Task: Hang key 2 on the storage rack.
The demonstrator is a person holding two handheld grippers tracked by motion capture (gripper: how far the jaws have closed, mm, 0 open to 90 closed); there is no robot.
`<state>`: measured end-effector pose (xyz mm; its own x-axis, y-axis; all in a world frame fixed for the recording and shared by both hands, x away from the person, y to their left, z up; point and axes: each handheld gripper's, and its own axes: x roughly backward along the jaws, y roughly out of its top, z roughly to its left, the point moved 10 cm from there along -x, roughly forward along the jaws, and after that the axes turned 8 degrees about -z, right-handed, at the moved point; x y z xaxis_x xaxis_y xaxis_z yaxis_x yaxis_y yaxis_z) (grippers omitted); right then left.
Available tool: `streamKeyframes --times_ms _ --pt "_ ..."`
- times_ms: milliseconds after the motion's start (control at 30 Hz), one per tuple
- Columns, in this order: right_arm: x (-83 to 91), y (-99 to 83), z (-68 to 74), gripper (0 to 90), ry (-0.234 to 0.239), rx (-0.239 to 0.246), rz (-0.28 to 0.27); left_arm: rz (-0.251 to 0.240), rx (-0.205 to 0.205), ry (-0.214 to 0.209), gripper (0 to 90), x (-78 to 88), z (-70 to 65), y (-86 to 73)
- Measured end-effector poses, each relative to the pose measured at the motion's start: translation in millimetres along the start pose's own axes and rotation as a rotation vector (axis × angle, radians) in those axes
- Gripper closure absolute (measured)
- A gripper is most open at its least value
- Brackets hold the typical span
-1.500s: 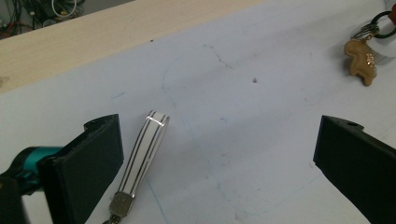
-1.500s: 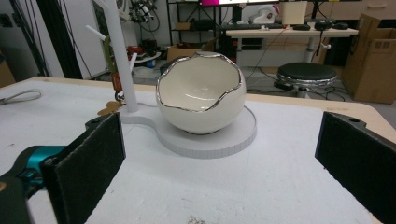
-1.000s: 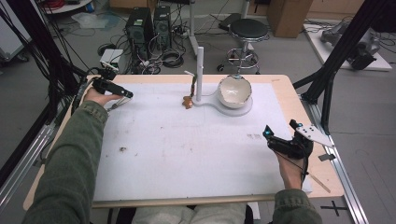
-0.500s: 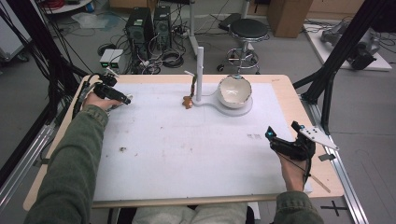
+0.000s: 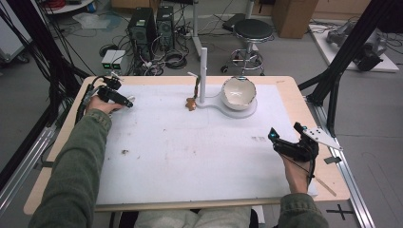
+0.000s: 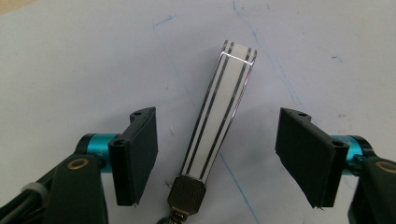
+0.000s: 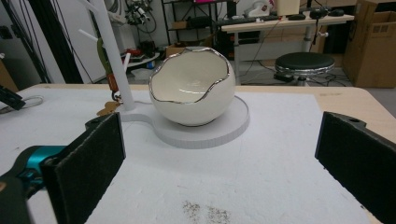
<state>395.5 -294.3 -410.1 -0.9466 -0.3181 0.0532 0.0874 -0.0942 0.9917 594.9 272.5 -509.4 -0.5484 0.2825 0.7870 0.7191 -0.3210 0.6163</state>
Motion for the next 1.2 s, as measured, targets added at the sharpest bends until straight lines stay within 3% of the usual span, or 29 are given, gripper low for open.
streamKeyframes --times_ms 300,400,500,900,1200 --pt "-1.4 -1.0 1.8 0.5 0.012 0.001 0.007 -0.023 0.021 0.026 38.3 -3.9 9.6 0.3" --pt "-1.9 -1.0 1.6 0.5 0.013 0.002 0.008 -0.032 0.002 0.03 51.3 -1.9 9.8 1.3" --pt "-1.7 -0.6 -0.4 0.5 0.008 0.002 0.006 -0.027 -0.035 0.059 73.6 -1.4 8.5 2.4" --pt "-2.9 -0.8 1.1 0.5 0.014 0.006 0.008 -0.021 -0.034 0.059 74.5 0.7 7.2 2.5" --pt "-4.5 -0.7 3.3 0.5 0.022 0.015 0.008 -0.038 -0.041 0.057 74.6 11.9 2.3 7.8"
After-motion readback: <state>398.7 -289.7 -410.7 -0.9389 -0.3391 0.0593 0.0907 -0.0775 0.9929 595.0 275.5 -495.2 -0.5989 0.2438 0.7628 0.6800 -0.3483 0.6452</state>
